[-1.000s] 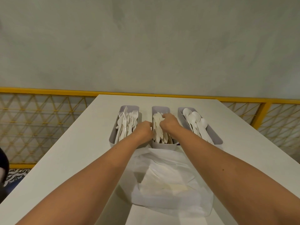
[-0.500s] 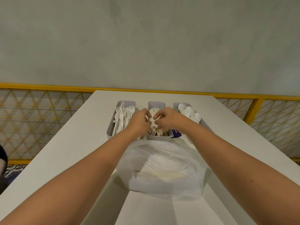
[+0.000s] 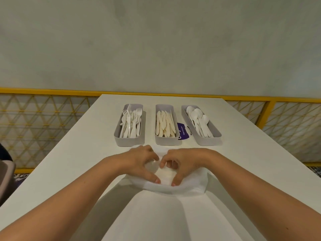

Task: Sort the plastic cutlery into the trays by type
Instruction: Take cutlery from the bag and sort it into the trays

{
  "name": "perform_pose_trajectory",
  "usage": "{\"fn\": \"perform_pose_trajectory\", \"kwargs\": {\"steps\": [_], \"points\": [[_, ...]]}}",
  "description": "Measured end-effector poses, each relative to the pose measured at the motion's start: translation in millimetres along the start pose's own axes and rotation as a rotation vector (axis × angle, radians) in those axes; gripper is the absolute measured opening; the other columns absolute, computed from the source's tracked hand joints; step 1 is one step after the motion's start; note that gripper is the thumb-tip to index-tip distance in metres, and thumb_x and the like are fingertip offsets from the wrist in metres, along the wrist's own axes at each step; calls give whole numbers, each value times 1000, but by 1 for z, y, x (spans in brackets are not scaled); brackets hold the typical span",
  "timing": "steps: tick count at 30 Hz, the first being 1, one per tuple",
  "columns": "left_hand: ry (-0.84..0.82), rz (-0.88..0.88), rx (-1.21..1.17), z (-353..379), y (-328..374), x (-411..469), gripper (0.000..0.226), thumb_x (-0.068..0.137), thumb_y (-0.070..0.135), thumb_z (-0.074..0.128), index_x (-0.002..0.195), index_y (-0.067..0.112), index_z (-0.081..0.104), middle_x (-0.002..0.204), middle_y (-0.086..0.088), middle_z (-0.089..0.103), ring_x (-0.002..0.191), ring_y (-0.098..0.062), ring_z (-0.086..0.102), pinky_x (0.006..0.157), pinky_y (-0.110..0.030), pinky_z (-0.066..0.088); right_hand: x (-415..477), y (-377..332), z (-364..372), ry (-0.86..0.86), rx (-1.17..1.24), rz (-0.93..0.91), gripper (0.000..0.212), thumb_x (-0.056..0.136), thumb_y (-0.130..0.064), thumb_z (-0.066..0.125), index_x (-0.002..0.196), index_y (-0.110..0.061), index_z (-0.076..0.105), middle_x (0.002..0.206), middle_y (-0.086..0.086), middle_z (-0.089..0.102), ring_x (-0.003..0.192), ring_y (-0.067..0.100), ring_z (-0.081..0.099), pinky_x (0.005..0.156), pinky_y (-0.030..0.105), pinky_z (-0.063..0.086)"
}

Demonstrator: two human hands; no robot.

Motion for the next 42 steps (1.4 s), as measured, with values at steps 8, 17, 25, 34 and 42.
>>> {"fn": "perform_pose_trajectory", "kwargs": {"steps": [8,17,25,34,42], "points": [[-43,-25,19,30,-12,-7,100,72,62,64,149,33,8,156,10,-1,145,-18,0,118,-37,5,-6,12,12,89,46,50,39,78,-30,71,112,-25,50,82,-11,44,76,10,44,65,22,37],[81,-49,-347,27,-19,-7,100,72,46,74,148,33,10,153,13,16,141,-14,16,116,-30,17,-4,10,21,206,77,21,26,87,-17,48,68,-27,32,72,-5,40,65,14,37,59,27,29],[87,-83,-470,32,-31,2,124,64,49,79,146,34,-13,145,19,20,141,-14,15,117,-32,20,-16,26,18,191,524,-25,13,97,-24,47,89,-30,55,88,-8,55,80,9,49,74,19,38],[-114,-10,50,36,-19,4,85,76,75,33,145,44,-7,155,6,-24,143,-14,-23,115,-40,-13,-23,56,-2,432,1546,-114,18,99,-9,40,93,-7,57,77,6,65,69,15,63,68,26,54],[-162,-90,28,16,-10,1,83,81,60,56,148,38,13,159,5,3,146,-20,7,118,-39,12,-40,72,-46,732,1639,-99,16,101,-13,36,103,-7,51,79,10,62,57,16,61,52,25,54]]}}
Point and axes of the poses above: each hand's wrist, its own x-axis towards the middle knuckle, its own z-axis out of the palm, y = z × x, the point moved 6 cm from there along x, towards the middle knuckle
